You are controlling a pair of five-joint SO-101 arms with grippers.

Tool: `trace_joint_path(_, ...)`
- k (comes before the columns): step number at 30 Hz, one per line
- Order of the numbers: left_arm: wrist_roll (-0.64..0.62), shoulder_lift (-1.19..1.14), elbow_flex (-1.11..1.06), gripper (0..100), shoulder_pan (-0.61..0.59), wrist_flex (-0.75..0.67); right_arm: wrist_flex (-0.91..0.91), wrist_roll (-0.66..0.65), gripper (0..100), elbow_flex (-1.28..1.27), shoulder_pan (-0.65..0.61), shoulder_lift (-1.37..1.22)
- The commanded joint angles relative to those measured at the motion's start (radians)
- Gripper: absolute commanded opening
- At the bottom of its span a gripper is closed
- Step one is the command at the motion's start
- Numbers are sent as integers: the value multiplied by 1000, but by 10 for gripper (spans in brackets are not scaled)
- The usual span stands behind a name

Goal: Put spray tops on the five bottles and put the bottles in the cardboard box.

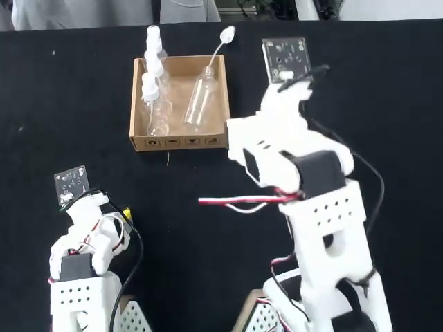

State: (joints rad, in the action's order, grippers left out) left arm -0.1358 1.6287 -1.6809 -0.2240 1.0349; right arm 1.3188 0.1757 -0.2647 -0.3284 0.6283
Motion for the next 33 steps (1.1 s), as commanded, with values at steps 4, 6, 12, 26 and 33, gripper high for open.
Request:
trace_joint_path(4,2,12,-27,199,-8,5,-74,-9,82,-93,21,99)
trace_joint_path(6,2,12,-27,199,-8,5,-89,-9,82,-133,21,117)
trace_joint_path(12,2,12,-27,199,-8,5,-144,-11,81,-239,100,216)
trace_joint_path(26,2,12,-27,199,-8,5,-267,-11,81,-513,198,403)
trace_joint_path(33,2,12,-27,199,-8,5,-350,-11,81,-687,201,547)
